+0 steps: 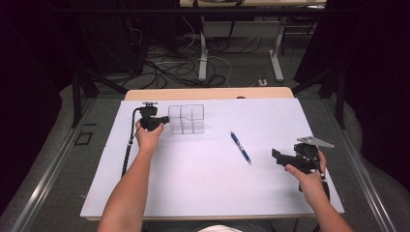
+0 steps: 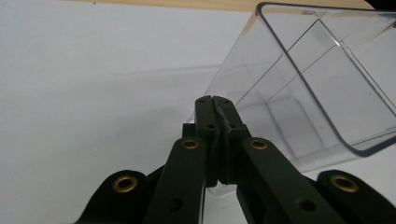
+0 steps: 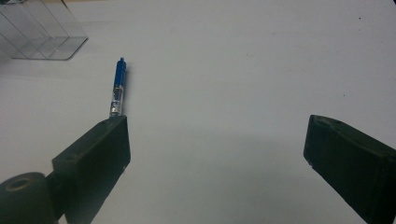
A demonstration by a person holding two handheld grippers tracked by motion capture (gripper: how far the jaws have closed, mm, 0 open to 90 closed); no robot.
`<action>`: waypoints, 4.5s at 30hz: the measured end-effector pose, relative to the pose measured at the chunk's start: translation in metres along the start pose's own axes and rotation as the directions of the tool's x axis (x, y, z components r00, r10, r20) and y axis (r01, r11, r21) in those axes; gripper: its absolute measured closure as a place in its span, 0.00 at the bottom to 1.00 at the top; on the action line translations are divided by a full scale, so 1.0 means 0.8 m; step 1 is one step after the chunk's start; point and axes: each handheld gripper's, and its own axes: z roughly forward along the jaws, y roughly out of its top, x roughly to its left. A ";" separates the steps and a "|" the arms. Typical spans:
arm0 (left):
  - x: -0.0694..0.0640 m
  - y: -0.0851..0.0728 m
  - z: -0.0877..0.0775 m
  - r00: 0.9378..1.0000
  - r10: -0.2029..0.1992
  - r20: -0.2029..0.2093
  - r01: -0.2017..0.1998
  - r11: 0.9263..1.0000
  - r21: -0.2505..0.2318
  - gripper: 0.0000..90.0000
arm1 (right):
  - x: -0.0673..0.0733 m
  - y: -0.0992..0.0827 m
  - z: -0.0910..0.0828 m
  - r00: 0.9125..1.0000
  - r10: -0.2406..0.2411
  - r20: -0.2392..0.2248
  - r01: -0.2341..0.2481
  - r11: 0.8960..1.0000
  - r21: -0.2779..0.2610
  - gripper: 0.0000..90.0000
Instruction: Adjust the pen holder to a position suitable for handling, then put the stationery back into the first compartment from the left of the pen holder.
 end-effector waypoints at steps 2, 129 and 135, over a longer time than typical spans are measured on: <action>-0.006 0.000 0.003 1.000 0.008 0.012 -0.008 1.000 -0.009 1.00 | 0.000 0.000 0.000 1.000 0.000 0.000 0.000 1.000 0.000 0.08; -0.077 -0.061 -0.124 0.970 0.235 0.060 -0.224 0.962 -0.154 0.00 | 0.114 0.095 0.095 0.968 -0.217 -0.126 0.251 0.860 0.445 0.52; -0.076 -0.062 -0.122 0.967 0.248 0.062 -0.237 0.961 -0.145 0.00 | 0.118 0.093 0.111 0.966 -0.221 -0.134 0.258 0.831 0.493 0.53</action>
